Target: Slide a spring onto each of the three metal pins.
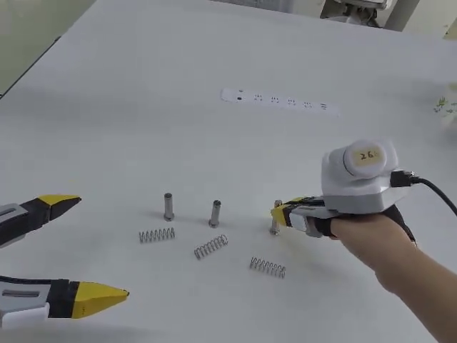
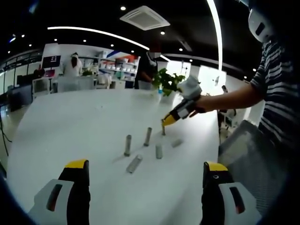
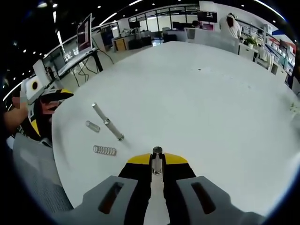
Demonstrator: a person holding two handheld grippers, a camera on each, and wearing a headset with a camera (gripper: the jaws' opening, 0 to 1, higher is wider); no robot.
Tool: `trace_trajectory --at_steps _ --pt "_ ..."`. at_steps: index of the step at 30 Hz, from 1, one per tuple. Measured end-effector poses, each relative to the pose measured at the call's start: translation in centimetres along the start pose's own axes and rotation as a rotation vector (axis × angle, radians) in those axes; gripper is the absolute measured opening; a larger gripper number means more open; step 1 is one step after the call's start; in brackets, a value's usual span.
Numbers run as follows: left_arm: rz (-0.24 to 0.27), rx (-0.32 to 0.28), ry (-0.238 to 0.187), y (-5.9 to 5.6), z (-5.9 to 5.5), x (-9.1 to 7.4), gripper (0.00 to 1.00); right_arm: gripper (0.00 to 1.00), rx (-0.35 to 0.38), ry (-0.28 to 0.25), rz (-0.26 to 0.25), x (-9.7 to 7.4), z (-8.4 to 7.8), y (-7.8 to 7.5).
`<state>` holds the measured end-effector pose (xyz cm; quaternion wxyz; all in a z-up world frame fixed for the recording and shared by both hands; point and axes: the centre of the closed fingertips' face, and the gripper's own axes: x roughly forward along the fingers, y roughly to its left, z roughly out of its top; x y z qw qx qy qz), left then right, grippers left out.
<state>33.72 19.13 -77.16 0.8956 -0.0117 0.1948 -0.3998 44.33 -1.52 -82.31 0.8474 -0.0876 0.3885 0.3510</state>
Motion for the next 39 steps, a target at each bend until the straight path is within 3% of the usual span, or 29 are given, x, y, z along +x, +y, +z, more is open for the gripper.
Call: trace_trajectory --at_steps 15,39 --pt "0.006 -0.003 -0.005 0.17 0.07 -0.10 0.98 0.05 -0.060 0.005 -0.006 -0.50 -0.58 0.56" --pt "0.007 -0.012 -0.004 0.02 -0.12 -0.32 0.98 0.15 -0.043 -0.012 0.011 -0.83 -0.13 0.81"
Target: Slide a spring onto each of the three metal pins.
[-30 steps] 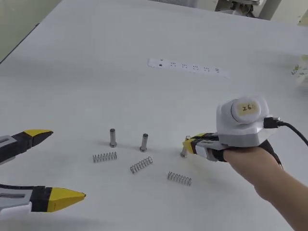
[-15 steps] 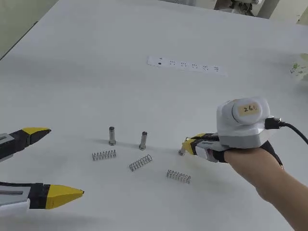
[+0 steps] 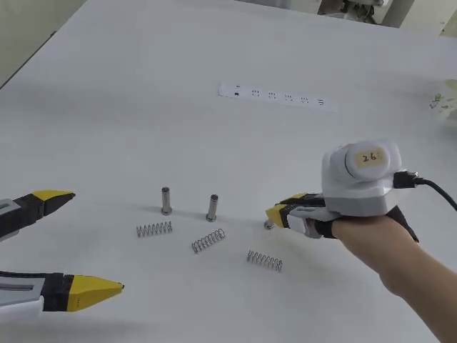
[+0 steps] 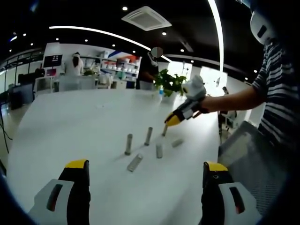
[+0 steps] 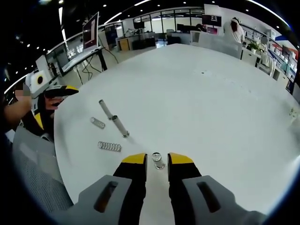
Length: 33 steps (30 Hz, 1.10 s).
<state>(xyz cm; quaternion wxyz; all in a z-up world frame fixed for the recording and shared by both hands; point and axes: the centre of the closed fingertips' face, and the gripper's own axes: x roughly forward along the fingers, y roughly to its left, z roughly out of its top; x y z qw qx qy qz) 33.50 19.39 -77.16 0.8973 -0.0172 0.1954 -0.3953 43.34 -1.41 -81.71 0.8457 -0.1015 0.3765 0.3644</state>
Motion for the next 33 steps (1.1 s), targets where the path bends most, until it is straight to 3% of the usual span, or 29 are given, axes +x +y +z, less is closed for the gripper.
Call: trace_trajectory --at_steps 18,33 --pt "-0.011 -0.002 0.005 0.0 0.1 0.3 0.98 0.26 0.011 -0.015 0.007 -0.2 -0.3 0.2" --pt "-0.014 -0.002 0.011 0.0 0.2 0.4 0.98 0.29 0.000 -0.026 0.016 -1.0 -0.5 0.3"
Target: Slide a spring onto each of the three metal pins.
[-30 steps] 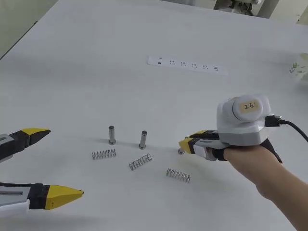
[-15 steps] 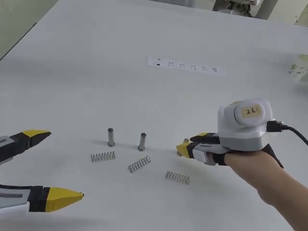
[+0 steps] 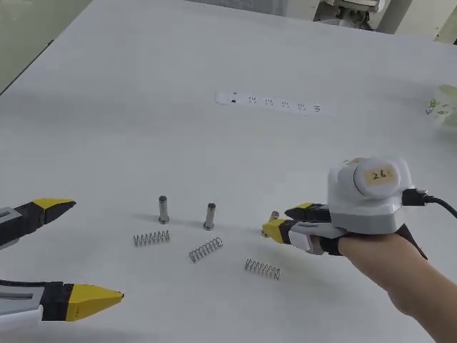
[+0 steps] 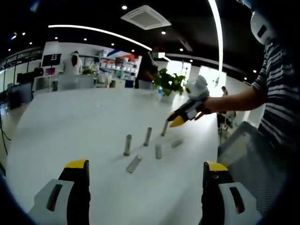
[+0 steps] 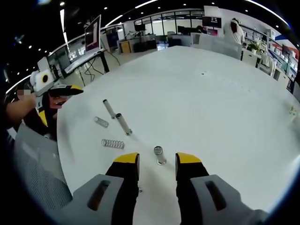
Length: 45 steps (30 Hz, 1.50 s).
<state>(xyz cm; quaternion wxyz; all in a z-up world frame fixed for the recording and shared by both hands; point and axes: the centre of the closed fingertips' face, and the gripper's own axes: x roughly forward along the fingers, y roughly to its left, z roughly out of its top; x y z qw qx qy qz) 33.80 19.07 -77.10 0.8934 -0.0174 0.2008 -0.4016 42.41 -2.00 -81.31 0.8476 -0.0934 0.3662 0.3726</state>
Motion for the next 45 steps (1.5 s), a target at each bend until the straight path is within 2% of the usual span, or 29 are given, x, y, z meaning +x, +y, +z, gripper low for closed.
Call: trace_trajectory --at_steps 16,28,37,42,45 --pt "-0.001 0.000 0.007 -0.1 -0.2 -0.2 0.98 0.32 -0.063 0.018 0.052 -0.8 -0.3 0.6" --pt "-0.005 -0.004 0.014 -0.3 -0.5 -0.1 0.98 0.32 -0.095 0.054 0.087 -1.1 -1.2 1.3" --pt "-0.008 -0.005 0.021 -0.4 -0.8 -0.1 0.98 0.32 -0.126 0.097 0.127 -1.1 -2.1 2.2" --pt "-0.009 0.000 0.028 -0.5 -1.1 -0.1 0.98 0.32 -0.202 0.144 0.153 -1.1 -3.0 2.8" --pt "-0.009 -0.001 0.030 -0.5 -1.2 -0.1 0.98 0.32 -0.219 0.163 0.175 -1.0 -3.3 3.4"
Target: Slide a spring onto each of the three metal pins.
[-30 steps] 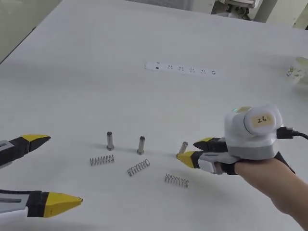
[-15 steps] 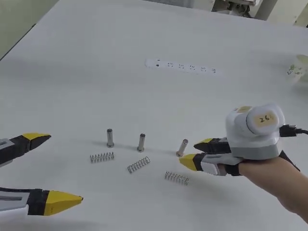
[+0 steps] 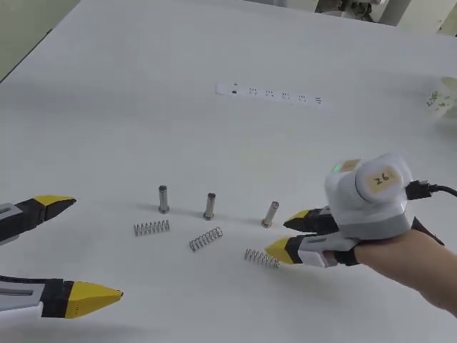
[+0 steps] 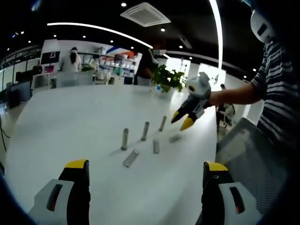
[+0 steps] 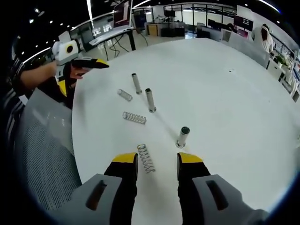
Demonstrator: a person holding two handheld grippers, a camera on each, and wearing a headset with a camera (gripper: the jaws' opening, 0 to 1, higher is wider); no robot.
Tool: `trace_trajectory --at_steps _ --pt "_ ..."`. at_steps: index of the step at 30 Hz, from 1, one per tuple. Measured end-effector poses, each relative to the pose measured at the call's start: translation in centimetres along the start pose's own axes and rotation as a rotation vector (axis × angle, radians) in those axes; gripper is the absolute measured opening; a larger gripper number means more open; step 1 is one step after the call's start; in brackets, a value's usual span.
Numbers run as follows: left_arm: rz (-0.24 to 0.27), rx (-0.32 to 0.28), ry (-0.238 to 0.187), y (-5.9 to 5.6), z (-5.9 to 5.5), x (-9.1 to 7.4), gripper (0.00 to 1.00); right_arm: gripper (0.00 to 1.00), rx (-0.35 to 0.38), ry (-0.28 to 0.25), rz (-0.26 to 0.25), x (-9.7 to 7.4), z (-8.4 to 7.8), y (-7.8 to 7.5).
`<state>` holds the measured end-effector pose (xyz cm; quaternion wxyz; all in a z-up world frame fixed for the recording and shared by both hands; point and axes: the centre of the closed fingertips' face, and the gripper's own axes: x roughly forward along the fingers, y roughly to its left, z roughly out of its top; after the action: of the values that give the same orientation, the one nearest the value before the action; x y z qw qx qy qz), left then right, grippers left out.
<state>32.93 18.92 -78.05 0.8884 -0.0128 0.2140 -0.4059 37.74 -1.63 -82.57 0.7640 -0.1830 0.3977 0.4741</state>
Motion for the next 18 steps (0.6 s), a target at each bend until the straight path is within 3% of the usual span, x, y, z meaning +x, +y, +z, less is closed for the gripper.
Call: trace_trajectory --at_steps 8,18 --pt "-0.002 -0.002 0.003 -0.2 -0.2 0.1 0.98 0.31 -0.156 0.087 0.035 0.6 -1.0 1.3" --pt "-0.001 0.003 0.006 -0.2 -0.3 0.1 0.98 0.26 -0.245 0.117 0.056 1.4 -1.4 1.7"
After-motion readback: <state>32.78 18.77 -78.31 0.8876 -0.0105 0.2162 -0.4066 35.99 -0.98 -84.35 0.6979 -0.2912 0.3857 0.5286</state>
